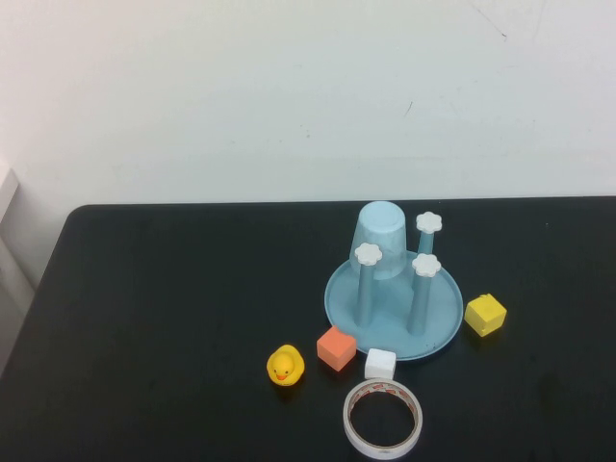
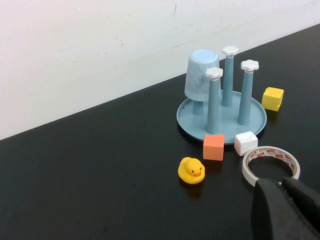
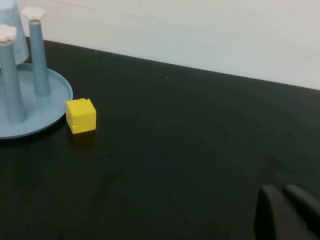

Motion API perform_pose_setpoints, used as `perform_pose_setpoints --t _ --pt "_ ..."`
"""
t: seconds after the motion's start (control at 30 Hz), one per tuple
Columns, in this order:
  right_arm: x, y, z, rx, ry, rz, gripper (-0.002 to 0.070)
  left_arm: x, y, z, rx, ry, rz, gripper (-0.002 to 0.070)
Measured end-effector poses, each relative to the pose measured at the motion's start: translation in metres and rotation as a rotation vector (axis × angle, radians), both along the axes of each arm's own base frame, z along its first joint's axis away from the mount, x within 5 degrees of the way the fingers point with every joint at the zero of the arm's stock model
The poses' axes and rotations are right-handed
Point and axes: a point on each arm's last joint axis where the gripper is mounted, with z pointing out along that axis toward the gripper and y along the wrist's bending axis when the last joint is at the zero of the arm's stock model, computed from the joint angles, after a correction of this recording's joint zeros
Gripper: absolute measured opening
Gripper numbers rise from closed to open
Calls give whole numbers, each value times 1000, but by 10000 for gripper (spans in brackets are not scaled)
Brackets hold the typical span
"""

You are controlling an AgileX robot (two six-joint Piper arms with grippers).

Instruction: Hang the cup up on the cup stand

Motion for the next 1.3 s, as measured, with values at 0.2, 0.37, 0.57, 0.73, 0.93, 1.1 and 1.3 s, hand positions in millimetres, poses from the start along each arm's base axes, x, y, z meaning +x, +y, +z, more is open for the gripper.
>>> perform_pose_setpoints --t 0.2,0.37,0.57,0.73,0.93,1.1,1.3 --pt "0 0 0 0 0 0 0 1 0 -1 6 -12 1 -1" --pt "0 0 0 0 0 0 0 11 -2 -6 1 -142 113 -1" --pt "0 0 0 0 0 0 0 24 4 -29 -7 -174 400 -1" --pt "0 0 0 0 0 0 0 31 12 -55 -9 -126 590 -1" --pt "0 0 0 0 0 0 0 33 14 -76 -29 -61 642 -1" --pt "0 0 0 0 0 0 0 33 13 -77 -46 -44 637 -1" --pt "0 0 1 0 -2 0 0 32 10 -81 52 -24 568 -1"
